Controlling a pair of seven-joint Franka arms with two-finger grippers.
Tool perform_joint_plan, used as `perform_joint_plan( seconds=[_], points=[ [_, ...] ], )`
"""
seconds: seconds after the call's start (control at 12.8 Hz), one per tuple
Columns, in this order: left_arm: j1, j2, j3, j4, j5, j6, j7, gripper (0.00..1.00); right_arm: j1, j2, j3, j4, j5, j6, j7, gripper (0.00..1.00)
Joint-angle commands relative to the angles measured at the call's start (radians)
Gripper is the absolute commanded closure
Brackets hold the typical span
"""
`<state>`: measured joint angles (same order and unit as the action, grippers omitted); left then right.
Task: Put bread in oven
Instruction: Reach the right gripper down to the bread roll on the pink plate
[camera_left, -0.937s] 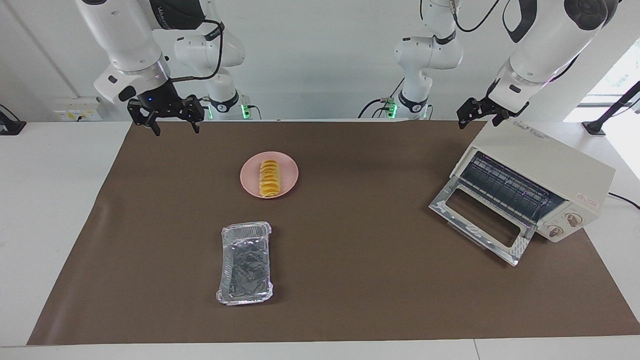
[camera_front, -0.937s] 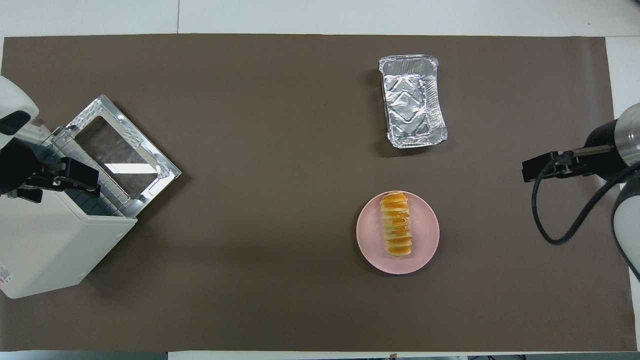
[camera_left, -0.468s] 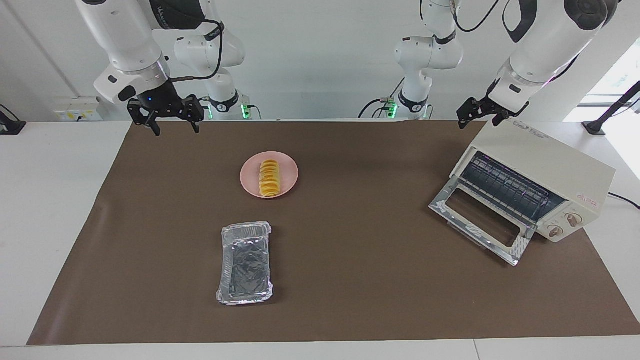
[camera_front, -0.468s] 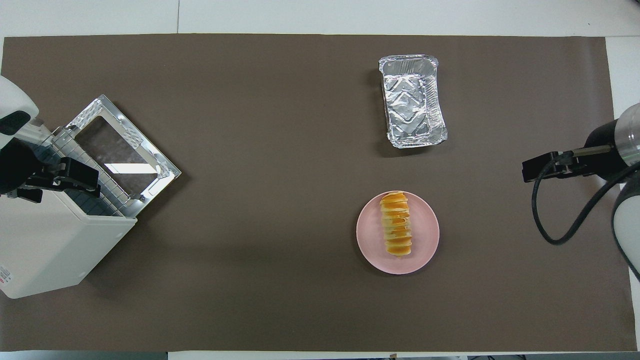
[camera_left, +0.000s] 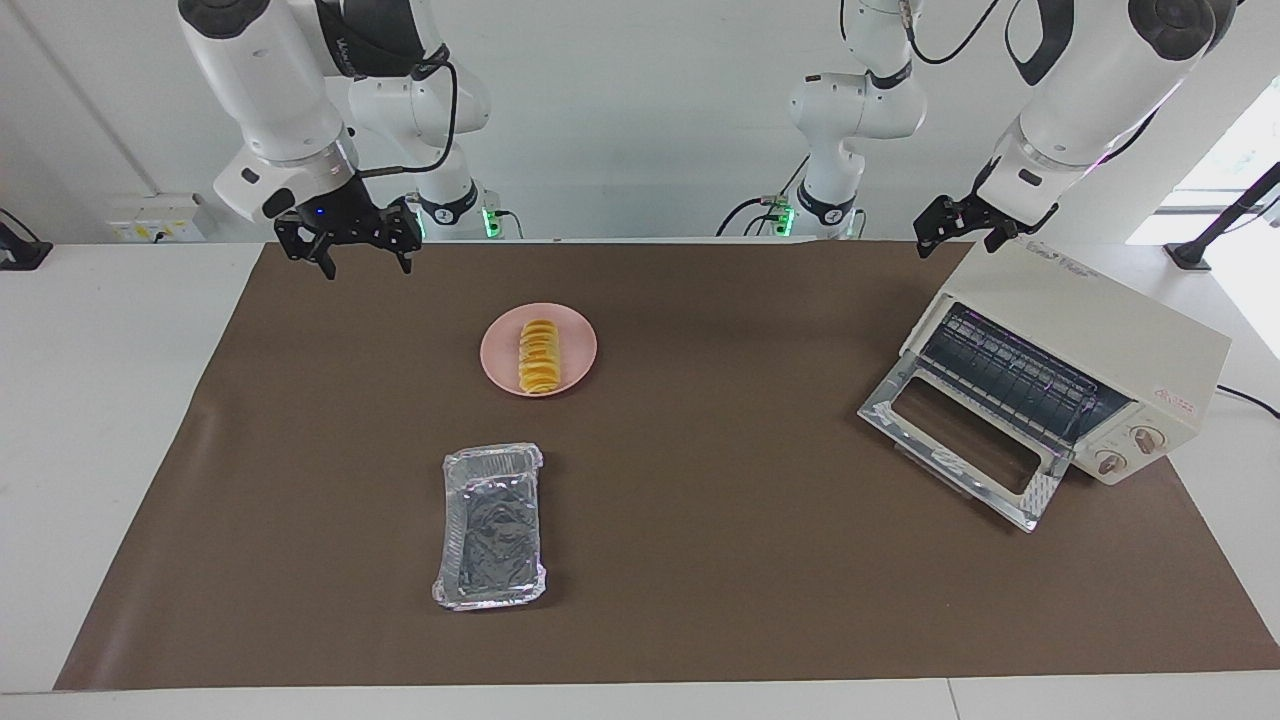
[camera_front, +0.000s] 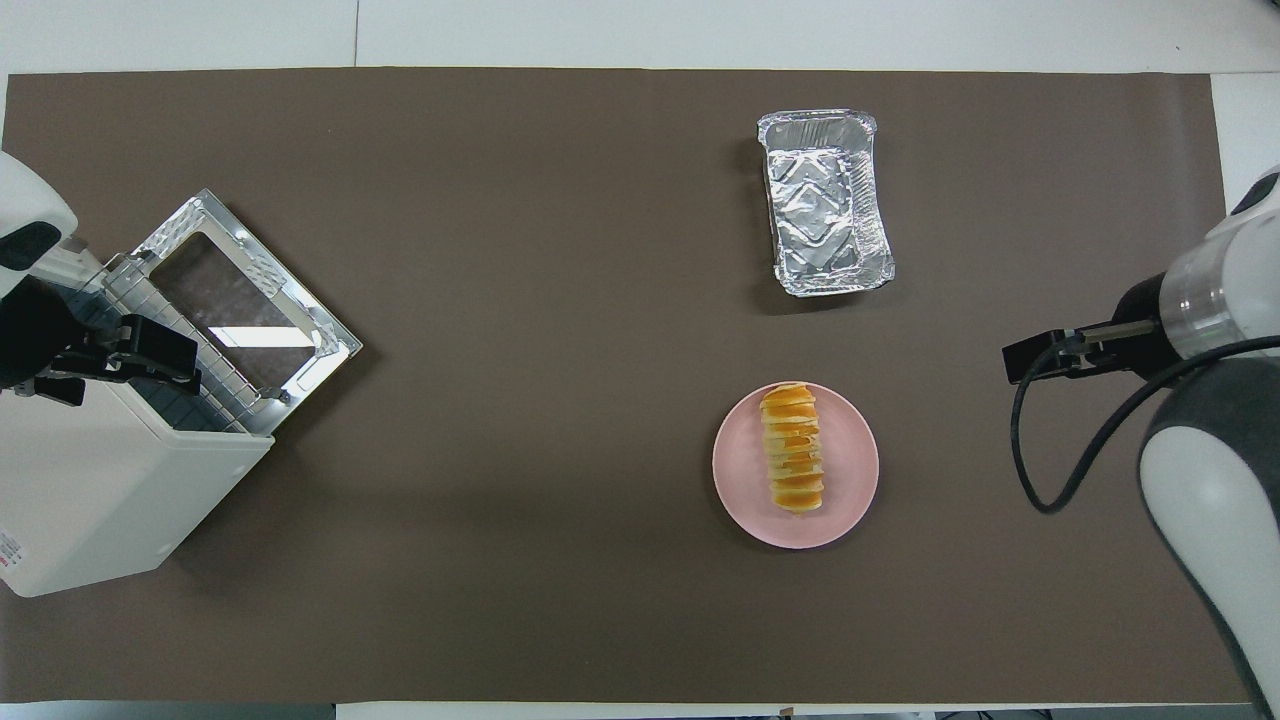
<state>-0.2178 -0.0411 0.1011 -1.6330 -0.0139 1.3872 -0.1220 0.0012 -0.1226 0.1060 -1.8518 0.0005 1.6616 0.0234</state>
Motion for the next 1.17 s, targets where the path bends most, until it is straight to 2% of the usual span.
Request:
perform_joint_plan(
  seconds=[0.0,0.16,0.55,0.7,0.94,1.09],
  points=[
    [0.003,-0.016,0.002,-0.013,-0.005,0.013,0.002,0.0,0.08,-0.051,0.006,-0.131,-0.004,0.078,0.151,0.0],
    [0.003,-0.016,0.002,-0.011,-0.005,0.013,0.002,0.0,0.144,-0.025,0.006,-0.173,-0.004,0.131,0.254,0.0],
    [0.003,-0.016,0.002,-0.013,-0.005,0.013,0.002,0.0,0.247,-0.005,0.006,-0.397,-0.002,0.418,0.398,0.0],
    [0.003,-0.016,0.002,-0.013,-0.005,0.013,0.002,0.0,0.299,0.009,0.006,-0.457,-0.002,0.509,0.469,0.0],
    [0.003,-0.016,0.002,-0.013,-0.005,0.013,0.002,0.0,0.304,0.044,0.006,-0.565,-0.002,0.711,0.489,0.0],
    [0.003,-0.016,0.002,-0.011,-0.005,0.013,0.002,0.0,0.306,0.069,0.008,-0.59,-0.002,0.796,0.512,0.0]
  ],
)
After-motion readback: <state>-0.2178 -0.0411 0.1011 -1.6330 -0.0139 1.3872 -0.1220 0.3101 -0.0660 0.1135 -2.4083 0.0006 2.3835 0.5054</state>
